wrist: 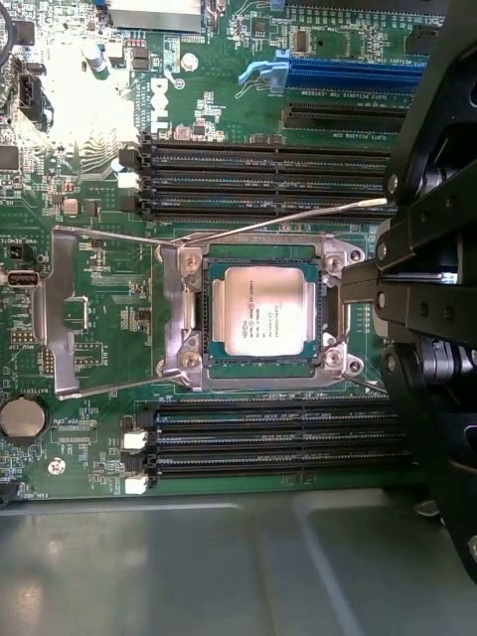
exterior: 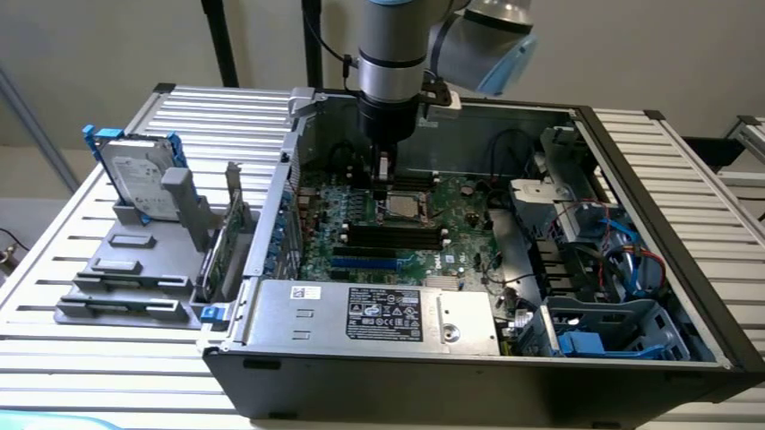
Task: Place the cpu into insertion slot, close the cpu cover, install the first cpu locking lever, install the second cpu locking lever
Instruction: 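Place the cpu into insertion slot, then close the cpu cover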
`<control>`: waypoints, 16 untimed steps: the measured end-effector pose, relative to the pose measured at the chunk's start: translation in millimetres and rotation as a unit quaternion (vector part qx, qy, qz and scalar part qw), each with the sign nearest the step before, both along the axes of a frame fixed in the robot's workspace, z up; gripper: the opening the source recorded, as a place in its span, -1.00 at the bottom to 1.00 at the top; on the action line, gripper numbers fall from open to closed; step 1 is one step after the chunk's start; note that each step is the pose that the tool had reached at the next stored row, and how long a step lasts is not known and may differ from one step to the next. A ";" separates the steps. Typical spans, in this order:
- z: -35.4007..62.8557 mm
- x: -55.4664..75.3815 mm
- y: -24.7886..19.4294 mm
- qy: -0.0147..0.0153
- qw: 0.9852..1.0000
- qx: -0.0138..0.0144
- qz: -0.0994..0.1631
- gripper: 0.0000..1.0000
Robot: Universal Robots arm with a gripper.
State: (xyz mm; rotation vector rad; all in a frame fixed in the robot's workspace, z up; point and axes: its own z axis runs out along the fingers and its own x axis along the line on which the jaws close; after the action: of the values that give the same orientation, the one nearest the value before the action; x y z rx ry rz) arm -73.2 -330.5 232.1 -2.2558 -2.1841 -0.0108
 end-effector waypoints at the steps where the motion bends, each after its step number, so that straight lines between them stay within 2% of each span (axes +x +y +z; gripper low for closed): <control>1: 0.0 0.0 0.0 0.000 1.000 0.000 0.000 -0.79; 12: 0.0 0.0 0.0 0.000 1.000 0.000 0.000 -0.79; 14: 0.3 4.4 0.0 0.000 1.000 0.000 0.000 -0.79; 16: 2.1 13.4 0.0 0.002 1.000 0.000 0.000 -0.79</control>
State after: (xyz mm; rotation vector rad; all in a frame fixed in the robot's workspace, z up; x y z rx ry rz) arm -59.7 -330.6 234.1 -2.2538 -2.1819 -0.0060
